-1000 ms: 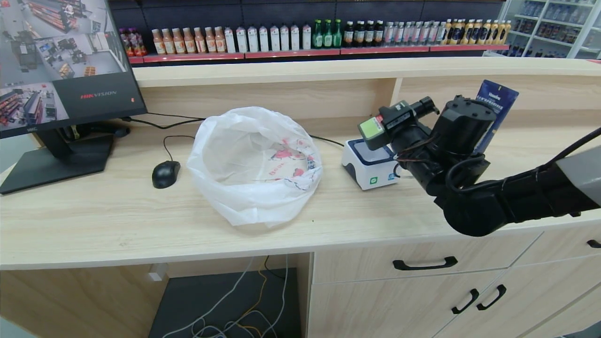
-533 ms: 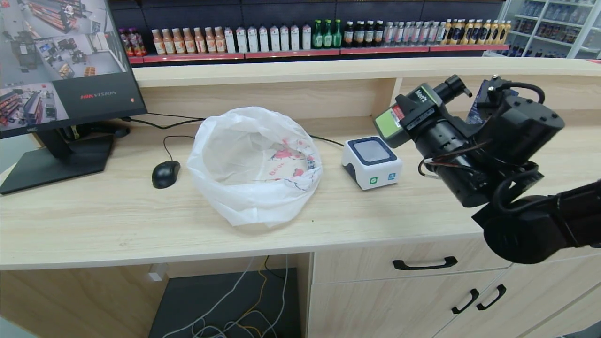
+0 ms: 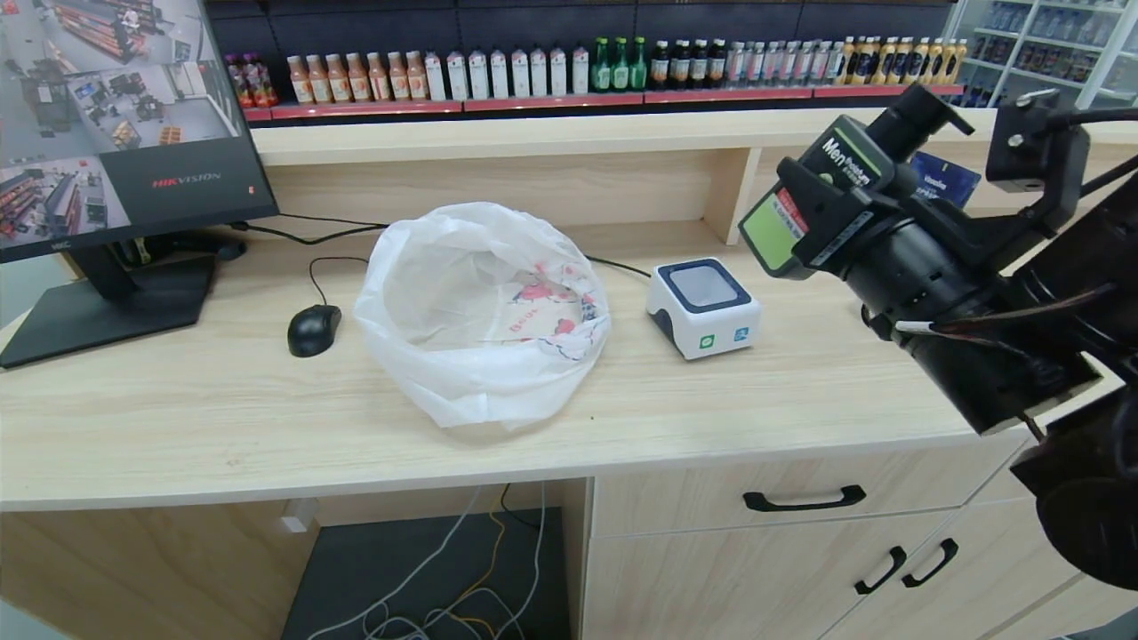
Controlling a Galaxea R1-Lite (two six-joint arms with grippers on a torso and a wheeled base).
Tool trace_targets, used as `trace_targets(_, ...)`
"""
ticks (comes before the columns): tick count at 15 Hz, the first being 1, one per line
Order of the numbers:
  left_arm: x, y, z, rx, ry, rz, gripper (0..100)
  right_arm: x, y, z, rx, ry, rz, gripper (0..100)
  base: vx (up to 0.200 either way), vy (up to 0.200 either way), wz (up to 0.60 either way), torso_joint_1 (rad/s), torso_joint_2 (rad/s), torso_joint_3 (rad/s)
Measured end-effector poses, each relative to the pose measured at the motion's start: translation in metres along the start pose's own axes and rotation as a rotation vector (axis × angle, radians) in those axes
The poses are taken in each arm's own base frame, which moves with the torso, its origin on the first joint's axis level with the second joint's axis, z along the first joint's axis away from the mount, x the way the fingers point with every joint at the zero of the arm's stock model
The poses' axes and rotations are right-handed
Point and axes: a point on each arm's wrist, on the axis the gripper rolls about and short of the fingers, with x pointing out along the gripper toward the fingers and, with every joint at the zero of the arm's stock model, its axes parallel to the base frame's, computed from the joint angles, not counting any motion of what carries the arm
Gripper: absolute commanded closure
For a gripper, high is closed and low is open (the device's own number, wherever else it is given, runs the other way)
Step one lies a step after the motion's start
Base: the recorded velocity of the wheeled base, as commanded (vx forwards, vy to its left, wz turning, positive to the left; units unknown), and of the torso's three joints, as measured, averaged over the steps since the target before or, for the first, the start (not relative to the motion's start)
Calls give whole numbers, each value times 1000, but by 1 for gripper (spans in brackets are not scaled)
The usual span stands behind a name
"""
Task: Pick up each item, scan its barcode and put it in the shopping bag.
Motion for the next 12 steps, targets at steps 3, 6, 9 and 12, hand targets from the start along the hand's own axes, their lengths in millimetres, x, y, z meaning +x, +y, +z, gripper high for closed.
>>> trace_targets(3,0,0,0,6,1,0,0,-10,9,7,-88,-58,41,100,0,0,0,0,0,0)
trace_targets(6,0,0,0,2,0,0,0,-11,12,6,-216,-70,121,100,0,0,0,0,0,0)
trace_targets(9,0,0,0,0,0,0,0,-10,13,-1,-286,-55,209,100,0,0,0,0,0,0)
trace_targets(12,0,0,0,-9,0,0,0,-10,10,-10,-293,-28,206,100,0,0,0,0,0,0)
